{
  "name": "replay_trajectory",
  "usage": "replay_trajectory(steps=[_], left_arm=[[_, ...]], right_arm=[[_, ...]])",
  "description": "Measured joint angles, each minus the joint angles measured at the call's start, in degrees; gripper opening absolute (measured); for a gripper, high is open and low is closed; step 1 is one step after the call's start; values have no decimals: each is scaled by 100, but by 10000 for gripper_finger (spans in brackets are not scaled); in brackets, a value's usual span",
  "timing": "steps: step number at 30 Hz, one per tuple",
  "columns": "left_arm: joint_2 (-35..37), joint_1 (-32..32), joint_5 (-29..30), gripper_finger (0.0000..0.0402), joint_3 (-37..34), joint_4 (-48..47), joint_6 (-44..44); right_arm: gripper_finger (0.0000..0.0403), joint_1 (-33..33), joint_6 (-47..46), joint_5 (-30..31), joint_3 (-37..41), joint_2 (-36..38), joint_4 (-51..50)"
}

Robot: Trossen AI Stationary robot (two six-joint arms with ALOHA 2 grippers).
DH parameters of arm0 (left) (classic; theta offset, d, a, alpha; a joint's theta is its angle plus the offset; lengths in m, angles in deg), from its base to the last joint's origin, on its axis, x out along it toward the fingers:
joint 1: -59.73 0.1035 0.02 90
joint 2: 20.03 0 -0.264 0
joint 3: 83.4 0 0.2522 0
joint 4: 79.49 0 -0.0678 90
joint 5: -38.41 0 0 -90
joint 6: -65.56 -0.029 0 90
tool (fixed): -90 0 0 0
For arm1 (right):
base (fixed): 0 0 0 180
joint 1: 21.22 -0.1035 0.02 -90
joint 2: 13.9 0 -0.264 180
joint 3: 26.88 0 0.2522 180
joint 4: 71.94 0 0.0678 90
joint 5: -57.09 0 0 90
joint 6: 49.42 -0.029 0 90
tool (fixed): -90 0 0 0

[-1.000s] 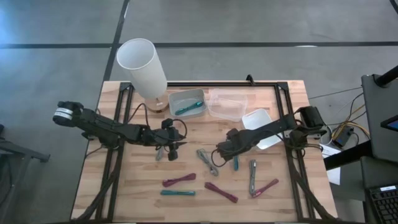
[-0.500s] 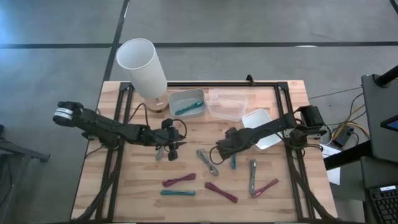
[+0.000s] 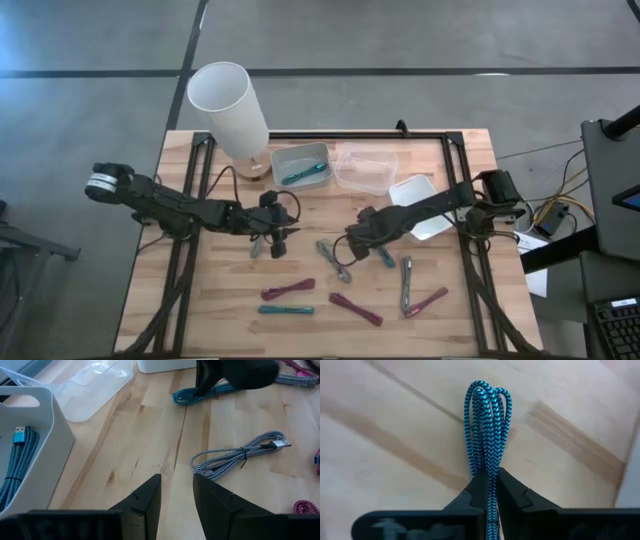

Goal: Pick & Place USB Port
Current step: Put the right blue and black USB cable into the gray bin

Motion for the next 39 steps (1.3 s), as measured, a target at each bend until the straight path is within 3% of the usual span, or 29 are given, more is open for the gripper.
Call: replay_trajectory(steps=[11,18,22,31,34,39], left_arm=[[0,-1,4,124,0,229,291],[93,-1,17,124,0,553,146],[121,1,46,124,0,524,146],[100,32,69,124,0,973,133],[-6,65,76,124,0,1560,136],[-208,89,33,125,0,1903,211]], right_arm=[[18,0,2099,856,-871,164,193],[18,1,2904,1693,-803,1104,512],[18,7,3351,2001,10,1704,1907],[18,2,4571,1851,1983,2023,6784],[18,2,5124,1845,2078,1819,7482],[18,2,5364,1829,1832,1458,7506]])
